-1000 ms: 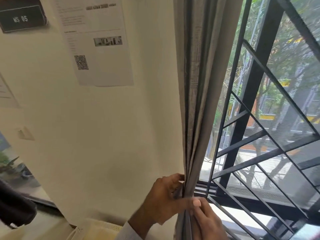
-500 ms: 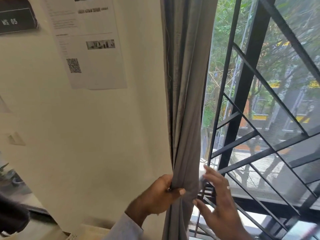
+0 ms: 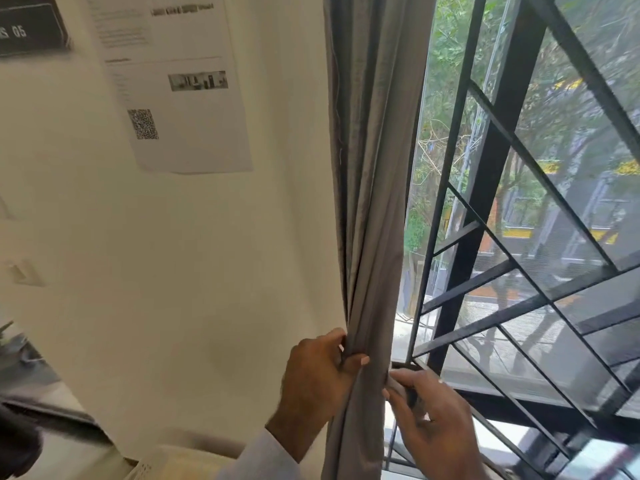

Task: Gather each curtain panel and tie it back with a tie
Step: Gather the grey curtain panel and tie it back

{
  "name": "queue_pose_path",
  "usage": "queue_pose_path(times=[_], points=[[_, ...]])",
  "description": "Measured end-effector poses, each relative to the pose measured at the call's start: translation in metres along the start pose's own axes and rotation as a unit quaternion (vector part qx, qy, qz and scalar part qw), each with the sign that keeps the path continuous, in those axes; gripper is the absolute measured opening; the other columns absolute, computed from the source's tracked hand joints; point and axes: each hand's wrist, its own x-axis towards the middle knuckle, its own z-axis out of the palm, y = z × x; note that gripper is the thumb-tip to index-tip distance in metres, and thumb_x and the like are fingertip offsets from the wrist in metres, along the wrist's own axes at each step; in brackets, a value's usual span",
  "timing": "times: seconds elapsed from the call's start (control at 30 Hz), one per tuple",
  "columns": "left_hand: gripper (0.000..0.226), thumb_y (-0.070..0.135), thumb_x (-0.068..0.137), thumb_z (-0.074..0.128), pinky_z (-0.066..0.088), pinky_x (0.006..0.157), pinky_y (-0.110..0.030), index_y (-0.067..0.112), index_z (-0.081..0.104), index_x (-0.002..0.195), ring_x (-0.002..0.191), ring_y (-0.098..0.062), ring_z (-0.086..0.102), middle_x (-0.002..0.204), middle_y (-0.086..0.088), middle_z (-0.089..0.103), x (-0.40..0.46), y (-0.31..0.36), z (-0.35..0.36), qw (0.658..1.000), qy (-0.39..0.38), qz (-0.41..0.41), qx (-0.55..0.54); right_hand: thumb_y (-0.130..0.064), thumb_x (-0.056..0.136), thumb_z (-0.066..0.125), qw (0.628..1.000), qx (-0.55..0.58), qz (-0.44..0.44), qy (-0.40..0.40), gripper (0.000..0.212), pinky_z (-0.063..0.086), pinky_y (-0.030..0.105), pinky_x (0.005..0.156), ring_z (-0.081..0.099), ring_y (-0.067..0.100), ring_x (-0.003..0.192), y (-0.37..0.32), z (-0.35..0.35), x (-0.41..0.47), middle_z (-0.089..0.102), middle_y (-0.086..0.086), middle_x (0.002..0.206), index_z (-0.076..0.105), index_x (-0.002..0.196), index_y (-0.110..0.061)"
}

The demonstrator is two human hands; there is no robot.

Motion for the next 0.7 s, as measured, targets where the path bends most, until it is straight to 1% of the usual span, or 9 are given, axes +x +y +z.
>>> queue_pose_path(times=[0.07,0.13,0.2,0.3,0.4,0.47,0.57,0.63,0.7], points=[[0.044,0.065,0.084,0.078,0.063,0.067,-0.035,0.03,0.053,0.095,0.067,-0.013,0.071,0.075,0.008,0.072,-0.002,0.003,0.005,0.999,0.007,-0.025,-0.031,-0.023,0.084,0.082,1.0,0.015,0.0,-0.004,0.019,0.046,0.006,0.069,0.064,-0.004,0.078,-0.004,0.002,0.0,0.066,-0.026,0.087,0.074,0.1,-0.031],[0.041,0.05,0.085,0.082,0.062,0.065,-0.044,0.025,0.05,0.088,0.063,-0.021,0.067,0.07,0.002,0.067,-0.003,0.003,0.007,0.995,-0.01,-0.04,-0.09,-0.016,0.089,0.08,0.998,0.036,-0.038,-0.024,0.019,0.053,0.014,0.074,0.069,-0.001,0.088,0.0,0.004,0.002,0.07,-0.023,0.099,0.075,0.103,-0.028],[0.029,0.038,0.091,0.078,0.06,0.065,-0.045,0.021,0.056,0.087,0.065,-0.025,0.066,0.072,-0.001,0.069,-0.004,0.001,0.004,0.988,-0.046,-0.019,-0.144,-0.005,0.093,0.072,0.993,0.09,-0.06,-0.052,0.026,0.057,0.024,0.082,0.073,0.01,0.098,0.009,0.002,0.006,0.074,-0.015,0.108,0.078,0.111,-0.022],[0.008,0.015,0.102,0.069,0.06,0.068,-0.043,0.022,0.069,0.097,0.071,-0.024,0.07,0.08,0.002,0.076,-0.007,-0.007,-0.003,0.976,-0.111,0.033,-0.182,0.017,0.09,0.069,0.985,0.139,-0.051,-0.093,0.049,0.057,0.027,0.085,0.074,0.017,0.101,0.021,-0.004,0.013,0.076,-0.008,0.108,0.08,0.117,-0.022],[0.028,0.004,0.107,0.057,0.063,0.08,-0.04,0.021,0.078,0.116,0.088,-0.014,0.076,0.1,0.005,0.08,-0.007,-0.014,-0.004,0.972,-0.147,0.084,-0.165,0.011,0.084,0.08,0.987,0.142,-0.007,-0.075,0.054,0.061,0.025,0.078,0.076,0.013,0.093,0.024,-0.006,0.019,0.078,-0.013,0.101,0.081,0.107,-0.038],[0.042,-0.003,0.105,0.055,0.063,0.089,-0.032,0.023,0.078,0.127,0.1,-0.007,0.076,0.111,0.009,0.081,-0.006,-0.014,-0.005,0.969,-0.158,0.115,-0.148,0.009,0.081,0.084,0.987,0.148,0.008,-0.058,0.049,0.061,0.023,0.073,0.077,0.013,0.087,0.024,-0.006,0.023,0.078,-0.012,0.095,0.081,0.098,-0.037],[0.041,0.006,0.101,0.065,0.061,0.09,-0.027,0.032,0.076,0.131,0.099,-0.002,0.074,0.113,0.013,0.081,-0.004,-0.016,-0.005,0.97,-0.149,0.175,-0.077,0.006,0.08,0.084,0.988,0.146,-0.005,-0.04,0.045,0.06,0.025,0.07,0.076,0.013,0.082,0.023,-0.007,0.028,0.077,-0.013,0.092,0.081,0.092,-0.037],[0.03,0.017,0.099,0.071,0.06,0.087,-0.026,0.032,0.079,0.123,0.098,-0.002,0.073,0.114,0.014,0.08,-0.003,-0.013,-0.008,0.969,-0.125,0.214,-0.009,-0.007,0.084,0.081,0.988,0.154,0.004,-0.033,0.031,0.064,0.036,0.068,0.075,0.017,0.083,0.027,-0.008,0.029,0.074,-0.011,0.095,0.081,0.09,-0.037],[0.016,0.022,0.099,0.072,0.06,0.08,-0.031,0.029,0.081,0.111,0.096,-0.011,0.071,0.112,0.012,0.076,-0.004,-0.006,-0.01,0.949,-0.057,0.302,0.076,-0.014,0.085,0.079,0.985,0.171,0.025,-0.031,0.02,0.065,0.047,0.067,0.075,0.025,0.085,0.032,-0.009,0.027,0.071,-0.007,0.102,0.083,0.09,-0.034]])
